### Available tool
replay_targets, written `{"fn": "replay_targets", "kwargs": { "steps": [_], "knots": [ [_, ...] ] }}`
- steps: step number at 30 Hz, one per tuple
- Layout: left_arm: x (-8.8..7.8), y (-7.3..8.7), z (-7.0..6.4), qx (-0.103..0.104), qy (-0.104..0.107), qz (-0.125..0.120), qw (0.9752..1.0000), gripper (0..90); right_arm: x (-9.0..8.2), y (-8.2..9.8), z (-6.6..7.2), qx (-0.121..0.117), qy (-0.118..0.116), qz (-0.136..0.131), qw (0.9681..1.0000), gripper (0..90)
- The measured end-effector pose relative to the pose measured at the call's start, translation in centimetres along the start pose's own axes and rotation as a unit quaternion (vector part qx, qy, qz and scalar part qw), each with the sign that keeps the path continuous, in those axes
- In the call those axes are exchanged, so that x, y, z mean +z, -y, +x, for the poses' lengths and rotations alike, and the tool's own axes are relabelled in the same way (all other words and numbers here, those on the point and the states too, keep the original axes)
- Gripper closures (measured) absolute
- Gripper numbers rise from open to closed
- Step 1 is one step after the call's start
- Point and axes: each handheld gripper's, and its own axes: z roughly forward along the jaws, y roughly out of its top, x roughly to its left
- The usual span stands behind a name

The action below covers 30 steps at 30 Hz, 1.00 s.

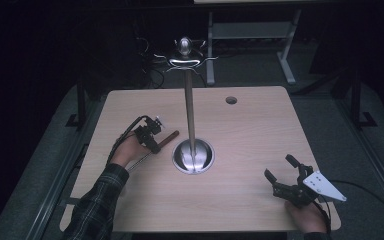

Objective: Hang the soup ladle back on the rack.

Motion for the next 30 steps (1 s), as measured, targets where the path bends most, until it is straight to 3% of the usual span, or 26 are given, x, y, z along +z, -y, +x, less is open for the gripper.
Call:
{"fn": "replay_targets", "kwargs": {
  "steps": [11, 15, 21, 30],
  "knots": [
    [-0.1, -0.1, -0.1, -0.002, -0.006, 0.003, 1.0000, 73.9, 0.0, 0.0, 0.0, 0.000, 0.000, 0.000, 1.0000, 8.0],
    [-0.7, 0.1, -0.1, -0.004, -0.007, -0.008, 0.9999, 73.9, 0.0, 0.0, 0.0, 0.000, 0.000, 0.000, 1.0000, 7.9],
    [-2.6, 0.7, 0.1, -0.011, -0.006, -0.048, 0.9988, 73.9, 0.0, 0.0, 0.0, 0.000, 0.000, 0.000, 1.0000, 8.0],
    [-5.6, 2.0, 0.1, -0.021, -0.009, -0.103, 0.9944, 74.0, 0.0, 0.0, 0.0, 0.000, 0.000, 0.000, 1.0000, 8.0]
  ]
}}
